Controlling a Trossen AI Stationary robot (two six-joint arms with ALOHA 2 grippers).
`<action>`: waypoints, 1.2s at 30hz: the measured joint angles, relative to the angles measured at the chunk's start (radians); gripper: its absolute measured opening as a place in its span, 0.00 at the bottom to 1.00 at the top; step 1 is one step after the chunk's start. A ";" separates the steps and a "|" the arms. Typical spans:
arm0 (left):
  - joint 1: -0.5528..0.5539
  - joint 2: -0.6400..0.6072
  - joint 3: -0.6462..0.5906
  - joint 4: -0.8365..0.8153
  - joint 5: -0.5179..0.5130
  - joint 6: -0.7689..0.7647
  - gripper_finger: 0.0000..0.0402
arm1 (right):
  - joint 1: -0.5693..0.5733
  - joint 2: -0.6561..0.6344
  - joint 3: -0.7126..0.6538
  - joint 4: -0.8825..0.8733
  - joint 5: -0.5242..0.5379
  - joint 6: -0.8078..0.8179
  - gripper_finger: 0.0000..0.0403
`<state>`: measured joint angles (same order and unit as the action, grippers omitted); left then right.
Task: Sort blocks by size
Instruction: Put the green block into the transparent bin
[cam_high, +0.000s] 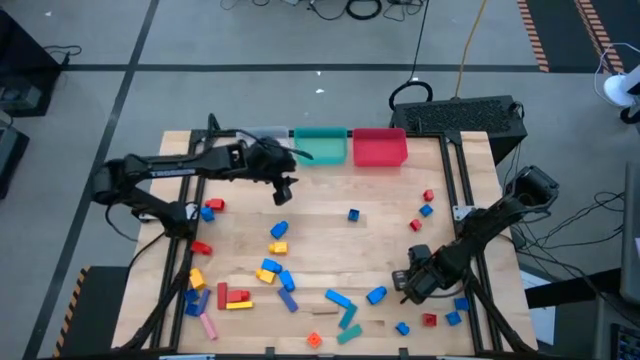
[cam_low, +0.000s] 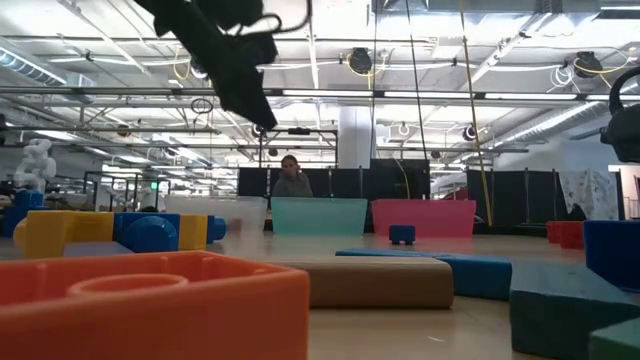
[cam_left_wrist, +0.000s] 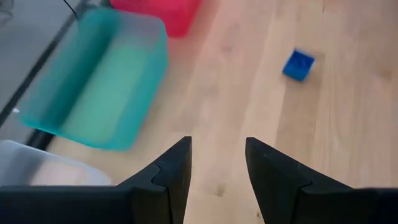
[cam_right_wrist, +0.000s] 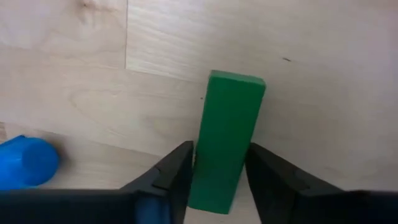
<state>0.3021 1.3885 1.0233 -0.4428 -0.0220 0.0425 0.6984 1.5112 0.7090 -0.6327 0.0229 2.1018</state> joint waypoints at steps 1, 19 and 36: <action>-0.004 0.020 0.000 0.004 0.000 0.004 0.38 | -0.003 0.000 0.000 0.000 -0.002 -0.028 0.27; -0.073 0.229 0.000 0.422 0.373 -0.352 0.38 | -0.112 0.005 0.249 -0.181 0.490 -0.712 0.22; -0.073 0.229 0.000 0.582 0.500 -0.635 0.60 | -0.349 0.003 0.358 -0.015 0.556 -1.353 0.22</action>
<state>0.2295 1.6173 1.0233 0.1394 0.4784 -0.5922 0.3498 1.5146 1.0668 -0.6479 0.5785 0.7488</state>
